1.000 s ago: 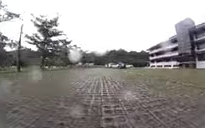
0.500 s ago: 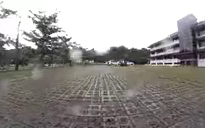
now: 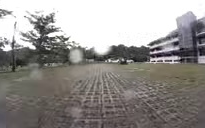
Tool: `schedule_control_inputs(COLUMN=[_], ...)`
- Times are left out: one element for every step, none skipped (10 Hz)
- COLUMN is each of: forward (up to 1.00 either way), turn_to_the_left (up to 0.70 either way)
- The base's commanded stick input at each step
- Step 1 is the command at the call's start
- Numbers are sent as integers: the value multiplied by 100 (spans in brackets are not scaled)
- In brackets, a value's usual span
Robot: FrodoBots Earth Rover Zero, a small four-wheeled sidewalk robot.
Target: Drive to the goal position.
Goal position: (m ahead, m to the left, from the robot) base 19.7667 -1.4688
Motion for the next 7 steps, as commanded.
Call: schedule_control_inputs(forward=[85,85,85,85,85,85,85], turn_to_the_left=[0,0,0,0,0,0,0])
